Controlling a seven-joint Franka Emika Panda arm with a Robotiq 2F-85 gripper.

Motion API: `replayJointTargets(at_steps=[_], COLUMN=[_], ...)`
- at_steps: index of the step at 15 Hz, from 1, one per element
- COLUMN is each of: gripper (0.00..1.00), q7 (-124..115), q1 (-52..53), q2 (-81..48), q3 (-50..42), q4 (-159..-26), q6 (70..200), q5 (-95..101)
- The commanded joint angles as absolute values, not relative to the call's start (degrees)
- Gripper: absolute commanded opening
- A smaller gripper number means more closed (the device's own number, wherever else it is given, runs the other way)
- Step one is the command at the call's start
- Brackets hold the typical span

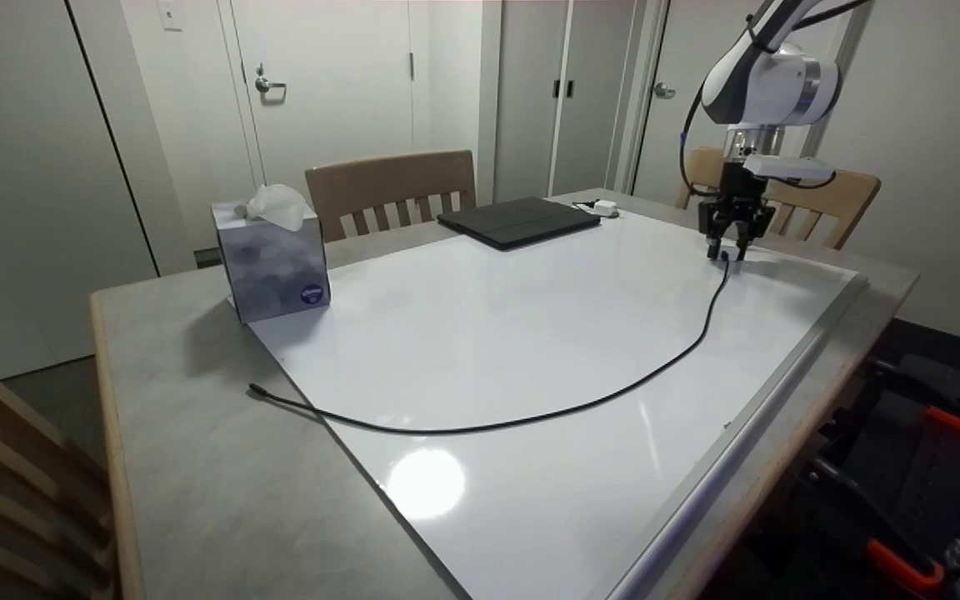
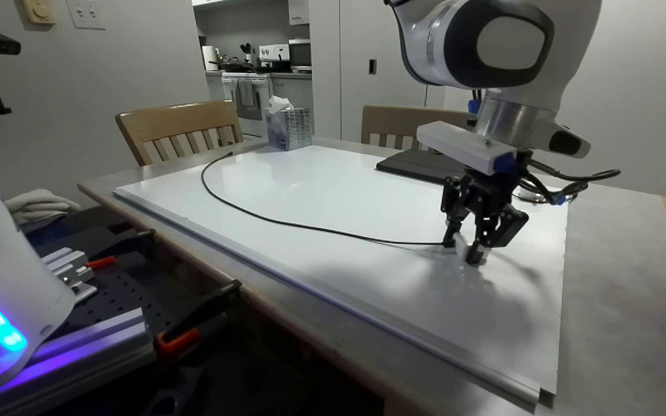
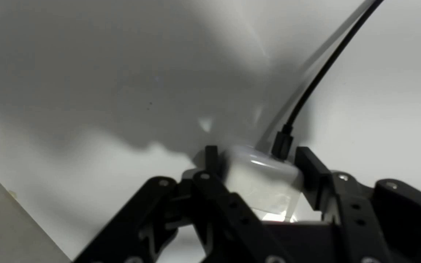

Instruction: Form a loose circle using the cable

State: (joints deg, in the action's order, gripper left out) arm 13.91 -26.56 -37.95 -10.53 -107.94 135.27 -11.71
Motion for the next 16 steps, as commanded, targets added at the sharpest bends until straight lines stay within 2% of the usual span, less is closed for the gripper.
replayJointTargets(at_steps=[1,7,8,12,13,16], gripper=[0.29,0.29,0.54,0.54,0.29,0.29], q7=[14.8,17.5,17.3,17.2,17.5,17.8], q1=[-25.9,-24.6,-24.2,-24.3,-23.5,-19.3], q2=[-38.0,-38.0,-38.0,-38.0,-37.8,-37.4], q3=[-10.3,-8.8,-8.8,-8.8,-9.0,-9.5], q4=[-107.1,-107.3,-107.2,-107.2,-107.7,-109.5], q6=[134.4,132.5,132.5,132.5,132.5,132.0], q5=[-9.3,-4.5,-4.2,-4.3,-3.0,4.2])
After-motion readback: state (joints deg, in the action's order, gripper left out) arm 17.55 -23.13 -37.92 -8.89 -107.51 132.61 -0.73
